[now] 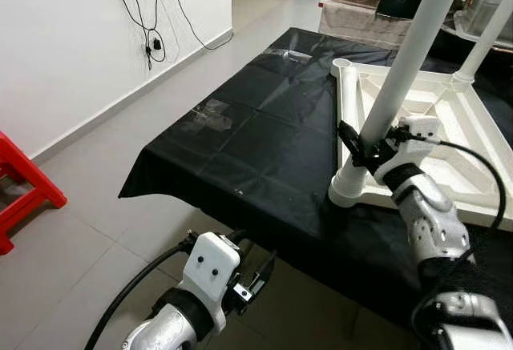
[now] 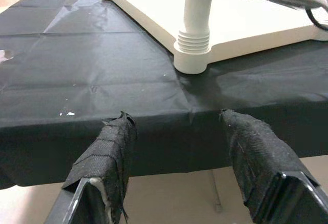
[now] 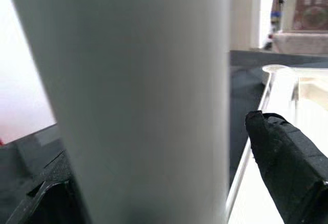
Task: Building children table
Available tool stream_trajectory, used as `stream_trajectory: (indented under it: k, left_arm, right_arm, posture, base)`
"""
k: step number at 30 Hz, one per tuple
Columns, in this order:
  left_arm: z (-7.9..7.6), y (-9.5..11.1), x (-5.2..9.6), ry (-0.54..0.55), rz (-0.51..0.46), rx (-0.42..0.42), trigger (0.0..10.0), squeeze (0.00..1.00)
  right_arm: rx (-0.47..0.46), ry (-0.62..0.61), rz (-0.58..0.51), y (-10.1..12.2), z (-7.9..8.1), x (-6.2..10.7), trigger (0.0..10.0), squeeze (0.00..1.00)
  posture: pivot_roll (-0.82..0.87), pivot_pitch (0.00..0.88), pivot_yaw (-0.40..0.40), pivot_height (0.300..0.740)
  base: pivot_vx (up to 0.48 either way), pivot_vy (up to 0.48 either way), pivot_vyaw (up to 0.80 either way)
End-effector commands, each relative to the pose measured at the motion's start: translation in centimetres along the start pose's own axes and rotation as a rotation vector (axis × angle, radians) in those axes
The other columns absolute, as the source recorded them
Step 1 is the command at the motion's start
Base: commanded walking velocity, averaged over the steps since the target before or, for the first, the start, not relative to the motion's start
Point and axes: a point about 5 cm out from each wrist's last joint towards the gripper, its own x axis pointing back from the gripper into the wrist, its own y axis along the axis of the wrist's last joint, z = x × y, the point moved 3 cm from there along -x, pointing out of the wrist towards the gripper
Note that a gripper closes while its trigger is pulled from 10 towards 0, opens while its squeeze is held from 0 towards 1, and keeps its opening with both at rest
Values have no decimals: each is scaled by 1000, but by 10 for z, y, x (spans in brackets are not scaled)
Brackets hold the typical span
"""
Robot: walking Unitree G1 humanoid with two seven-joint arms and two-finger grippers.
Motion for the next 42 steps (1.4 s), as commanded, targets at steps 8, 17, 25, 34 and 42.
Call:
stream_trajectory:
  k: [8, 17, 25, 34, 42]
  left_arm:
    - [-3, -1, 1, -14, 9, -19, 10000, 0]
    - [-5, 1, 2, -21, 4, -30, 10000, 0]
    - [-5, 1, 2, -22, 5, -30, 10000, 0]
    - [-5, 2, 4, -20, 9, -33, 10000, 0]
    - [-4, 3, 3, -17, 6, -34, 10000, 0]
  right_arm:
    - [-2, 148, 18, 5, 3, -11, 10000, 0]
    - [-48, 318, 60, 5, 18, -22, 10000, 0]
    - [-74, 413, 92, 2, 26, -25, 10000, 0]
    - [-65, 437, 99, 1, 38, -38, 0, 0]
    - [-64, 447, 76, -4, 46, -39, 0, 0]
  posture:
    - [139, 106, -55, 740]
    - [153, 107, -60, 740]
    - [156, 110, -63, 740]
    - [163, 119, -66, 740]
    - [161, 120, -65, 740]
  base:
    - [0, 0, 0]
    - [0, 0, 0]
    - [0, 0, 0]
    - [0, 0, 0]
    - [0, 0, 0]
